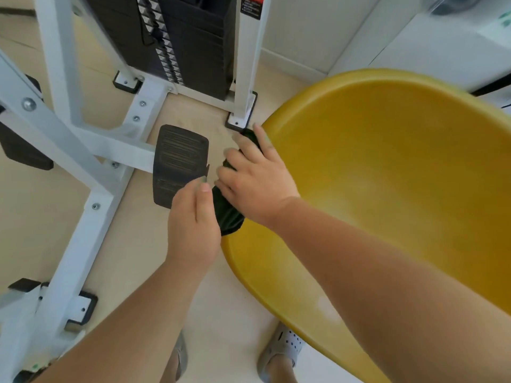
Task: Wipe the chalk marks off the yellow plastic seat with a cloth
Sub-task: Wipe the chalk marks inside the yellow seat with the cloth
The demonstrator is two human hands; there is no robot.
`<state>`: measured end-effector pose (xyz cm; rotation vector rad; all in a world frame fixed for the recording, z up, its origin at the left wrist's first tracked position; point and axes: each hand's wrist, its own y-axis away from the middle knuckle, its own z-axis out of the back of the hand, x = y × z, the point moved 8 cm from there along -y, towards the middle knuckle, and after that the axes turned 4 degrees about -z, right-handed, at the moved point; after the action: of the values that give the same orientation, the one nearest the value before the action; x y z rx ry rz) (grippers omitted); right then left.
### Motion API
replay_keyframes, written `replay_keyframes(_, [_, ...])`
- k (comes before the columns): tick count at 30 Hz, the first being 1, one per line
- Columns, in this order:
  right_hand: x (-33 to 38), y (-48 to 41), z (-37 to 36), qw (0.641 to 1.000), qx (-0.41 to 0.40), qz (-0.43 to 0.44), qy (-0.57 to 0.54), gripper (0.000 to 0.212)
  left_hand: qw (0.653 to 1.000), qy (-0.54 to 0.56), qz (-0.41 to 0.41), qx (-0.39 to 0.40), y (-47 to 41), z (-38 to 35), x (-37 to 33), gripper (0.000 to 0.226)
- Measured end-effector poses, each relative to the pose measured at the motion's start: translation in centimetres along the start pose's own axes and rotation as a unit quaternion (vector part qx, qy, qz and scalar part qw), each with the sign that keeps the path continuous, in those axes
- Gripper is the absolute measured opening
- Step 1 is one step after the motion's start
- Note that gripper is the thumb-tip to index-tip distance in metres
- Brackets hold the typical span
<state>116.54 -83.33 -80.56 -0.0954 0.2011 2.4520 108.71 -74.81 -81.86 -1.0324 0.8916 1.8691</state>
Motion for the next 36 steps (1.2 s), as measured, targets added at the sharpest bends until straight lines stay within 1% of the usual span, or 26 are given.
replay_keyframes(2, [-2.5,-0.6,0.8,0.999,-0.027,0.017,0.008,0.036,0.999,-0.028,-0.023,0.016,-0.7,-0.6,-0.5,0.045])
replay_keyframes(3, [-4.3,-1.2,1.4,1.000,-0.029,0.002,0.009,0.039,0.999,-0.038,-0.027,0.028,-1.0,-1.0,-0.9,0.049])
replay_keyframes(4, [-6.7,-2.0,2.1,0.999,-0.029,-0.033,0.008,0.042,0.998,-0.050,-0.026,0.041,-1.3,-1.5,-1.2,0.054])
replay_keyframes(6, [-13.2,-2.5,3.2,0.986,-0.042,-0.162,0.010,0.048,0.995,-0.078,-0.031,0.057,-2.0,-2.3,-2.6,0.063])
replay_keyframes(7, [-16.9,-2.0,3.9,0.969,-0.051,-0.241,0.007,0.050,0.993,-0.093,-0.038,0.065,-2.5,-2.7,-3.4,0.062])
replay_keyframes(8, [-20.3,-1.3,4.2,0.948,-0.054,-0.313,-0.002,0.048,0.990,-0.109,-0.046,0.075,-3.1,-3.3,-4.2,0.059])
replay_keyframes(9, [-23.2,-0.6,4.1,0.927,-0.042,-0.373,-0.013,0.042,0.987,-0.124,-0.051,0.085,-3.7,-4.0,-4.9,0.055])
replay_keyframes(10, [-25.1,-0.3,3.7,0.911,-0.015,-0.412,-0.021,0.035,0.985,-0.135,-0.047,0.100,-4.4,-4.7,-5.3,0.054])
replay_keyframes(11, [-25.7,-0.5,3.3,0.905,0.007,-0.425,-0.028,0.032,0.982,-0.147,-0.040,0.111,-5.1,-5.4,-5.5,0.056])
replay_keyframes(12, [-25.2,-1.1,3.1,0.909,0.018,-0.415,-0.035,0.035,0.979,-0.166,-0.041,0.112,-5.6,-5.9,-5.7,0.057])
replay_keyframes(13, [-23.9,-1.9,2.8,0.919,0.022,-0.392,-0.042,0.042,0.974,-0.193,-0.058,0.101,-6.1,-6.2,-5.8,0.054])
replay_keyframes(15, [-19.9,-3.1,2.6,0.941,0.012,-0.333,-0.057,0.065,0.964,-0.240,-0.097,0.064,-6.8,-6.2,-6.0,0.040])
replay_keyframes(16, [-18.0,-3.3,2.6,0.949,0.010,-0.308,-0.058,0.071,0.960,-0.254,-0.109,0.053,-6.9,-6.1,-6.0,0.035])
replay_keyframes(17, [-16.7,-3.5,2.5,0.954,0.006,-0.293,-0.059,0.072,0.957,-0.263,-0.117,0.049,-7.0,-6.0,-5.9,0.032])
replay_keyframes(19, [-16.1,-3.2,2.5,0.956,-0.022,-0.280,-0.079,0.061,0.953,-0.271,-0.124,0.048,-6.6,-5.9,-5.8,0.030])
replay_keyframes(22, [-17.4,-1.7,2.6,0.955,-0.085,-0.266,-0.103,0.051,0.953,-0.274,-0.108,0.066,-5.4,-5.4,-4.9,0.037])
replay_keyframes(23, [-18.6,-1.0,2.6,0.947,-0.106,-0.280,-0.113,0.051,0.955,-0.271,-0.092,0.073,-4.9,-5.1,-4.5,0.038])
replay_keyframes(24, [-20.6,0.0,2.3,0.935,-0.113,-0.314,-0.123,0.051,0.957,-0.268,-0.077,0.078,-4.2,-4.8,-4.3,0.037])
replay_keyframes(26, [-26.1,3.2,1.4,0.890,-0.091,-0.426,-0.132,0.053,0.958,-0.263,-0.059,0.096,-2.7,-4.1,-4.0,0.029])
replay_keyframes(28, [-31.3,7.3,0.5,0.837,-0.062,-0.527,-0.132,0.057,0.949,-0.283,-0.034,0.132,-1.8,-3.6,-3.8,0.026])
replay_keyframes(29, [-32.8,9.0,0.0,0.818,-0.054,-0.557,-0.134,0.059,0.942,-0.300,-0.022,0.151,-1.7,-3.6,-3.9,0.026])
replay_keyframes(30, [-33.3,10.0,-0.4,0.809,-0.052,-0.569,-0.140,0.058,0.934,-0.317,-0.011,0.165,-1.9,-3.6,-4.2,0.028])
replay_keyframes(31, [-33.1,10.3,-0.7,0.806,-0.056,-0.570,-0.148,0.056,0.929,-0.329,-0.008,0.170,-2.4,-3.8,-4.9,0.033])
replay_keyframes(33, [-30.8,9.5,-0.7,0.807,-0.074,-0.561,-0.169,0.049,0.925,-0.341,-0.040,0.162,-3.9,-5.3,-7.7,0.056])
replay_keyframes(34, [-29.2,8.7,-0.5,0.813,-0.078,-0.548,-0.182,0.046,0.923,-0.344,-0.070,0.156,-4.8,-6.6,-9.8,0.066])
replay_keyframes(36, [-25.4,6.4,-0.3,0.842,-0.084,-0.493,-0.200,0.044,0.918,-0.341,-0.138,0.148,-6.6,-10.2,-14.3,0.072])
